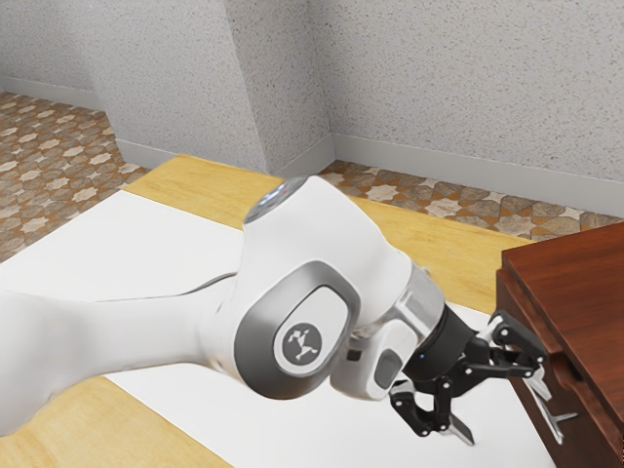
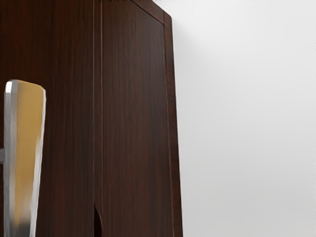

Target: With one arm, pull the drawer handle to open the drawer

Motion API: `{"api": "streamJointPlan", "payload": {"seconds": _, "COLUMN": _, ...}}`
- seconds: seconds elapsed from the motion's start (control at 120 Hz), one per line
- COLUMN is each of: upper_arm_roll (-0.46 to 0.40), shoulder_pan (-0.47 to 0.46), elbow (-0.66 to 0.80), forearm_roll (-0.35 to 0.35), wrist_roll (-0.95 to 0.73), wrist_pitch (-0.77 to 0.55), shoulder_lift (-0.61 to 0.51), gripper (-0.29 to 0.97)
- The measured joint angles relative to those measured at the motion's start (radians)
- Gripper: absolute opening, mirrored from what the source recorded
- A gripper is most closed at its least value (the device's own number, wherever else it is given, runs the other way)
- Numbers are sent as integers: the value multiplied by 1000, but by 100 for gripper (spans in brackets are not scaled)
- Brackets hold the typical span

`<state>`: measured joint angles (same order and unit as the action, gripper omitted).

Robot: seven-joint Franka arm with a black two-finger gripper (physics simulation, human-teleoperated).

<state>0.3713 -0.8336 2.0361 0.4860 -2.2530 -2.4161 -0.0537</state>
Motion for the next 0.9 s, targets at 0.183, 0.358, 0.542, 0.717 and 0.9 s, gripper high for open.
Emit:
{"api": "streamJointPlan", "payload": {"seconds": 0.183, "upper_arm_roll": 1, "shoulder_pan": 5, "elbow": 24, "forearm_roll": -3, "wrist_roll": 0, "wrist_pitch": -1, "shoulder_lift": -26, "gripper": 66}}
{"api": "streamJointPlan", "payload": {"seconds": 0.358, "upper_arm_roll": 1, "shoulder_pan": 10, "elbow": 46, "forearm_roll": -6, "wrist_roll": 0, "wrist_pitch": -1, "shoulder_lift": -50, "gripper": 65}}
{"api": "streamJointPlan", "payload": {"seconds": 0.542, "upper_arm_roll": 1, "shoulder_pan": 13, "elbow": 76, "forearm_roll": -7, "wrist_roll": 0, "wrist_pitch": -2, "shoulder_lift": -76, "gripper": 67}}
{"api": "streamJointPlan", "payload": {"seconds": 0.717, "upper_arm_roll": 1, "shoulder_pan": 15, "elbow": 108, "forearm_roll": -9, "wrist_roll": 0, "wrist_pitch": -5, "shoulder_lift": -107, "gripper": 68}}
{"api": "streamJointPlan", "payload": {"seconds": 0.9, "upper_arm_roll": 0, "shoulder_pan": 21, "elbow": 135, "forearm_roll": -12, "wrist_roll": 0, "wrist_pitch": -9, "shoulder_lift": -134, "gripper": 67}}
